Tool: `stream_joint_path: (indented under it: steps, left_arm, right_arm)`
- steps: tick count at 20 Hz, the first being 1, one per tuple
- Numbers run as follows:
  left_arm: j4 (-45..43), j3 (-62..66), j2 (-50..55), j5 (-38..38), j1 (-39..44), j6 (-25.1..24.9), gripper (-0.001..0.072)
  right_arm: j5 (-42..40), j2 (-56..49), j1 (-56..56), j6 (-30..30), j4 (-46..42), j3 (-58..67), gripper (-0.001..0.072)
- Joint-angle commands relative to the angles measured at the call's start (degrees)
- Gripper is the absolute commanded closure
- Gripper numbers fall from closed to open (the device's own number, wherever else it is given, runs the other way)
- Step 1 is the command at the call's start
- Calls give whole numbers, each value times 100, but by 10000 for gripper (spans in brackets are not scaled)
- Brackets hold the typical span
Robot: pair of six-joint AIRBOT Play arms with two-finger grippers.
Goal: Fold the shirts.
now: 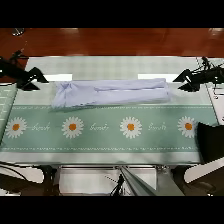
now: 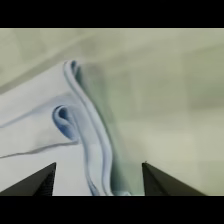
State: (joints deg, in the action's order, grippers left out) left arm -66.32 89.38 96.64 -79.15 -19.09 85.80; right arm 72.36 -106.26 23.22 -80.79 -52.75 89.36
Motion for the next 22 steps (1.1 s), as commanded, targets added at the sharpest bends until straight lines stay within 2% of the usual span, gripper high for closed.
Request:
stream_joint_path:
  steps: [1,4,6,8,9,10,11,12,13,14,18,22]
  left_arm:
    - [52,-1379,-1268,1128,-302,28,5]
    - [693,-3294,-2785,2677,140,-131,5]
    - [820,-4009,-3390,3003,553,-131,5]
    - [833,-4203,-3543,2876,962,-131,6]
    - [837,-4201,-3512,2830,1187,-131,7]
    - [837,-4188,-3473,2850,1405,-131,8]
    - [837,-4179,-3445,2907,1587,-131,29]
    - [837,-4179,-3449,3025,1753,-131,289]
    - [841,-4179,-3467,3104,1886,-131,661]
    - [855,-4159,-3467,3254,2037,-195,688]
    - [859,-3882,-3272,3521,2820,-258,689]
    - [855,-3204,-2326,3547,4011,-144,690]
  right_arm:
    - [280,-186,133,48,-17,2,92]
    - [245,-483,-151,271,398,2,92]
    - [208,-595,-402,345,555,2,92]
    - [205,-656,-638,271,573,2,97]
    - [201,-662,-745,273,575,2,174]
    - [219,-660,-804,260,577,4,346]
    - [291,-658,-811,223,599,9,572]
    - [402,-619,-796,223,612,11,686]
    - [575,-511,-737,229,560,20,686]
    - [713,-323,-671,240,433,20,686]
    - [1119,1036,-426,214,-776,-11,686]
    - [1252,2883,-494,131,-1471,-966,686]
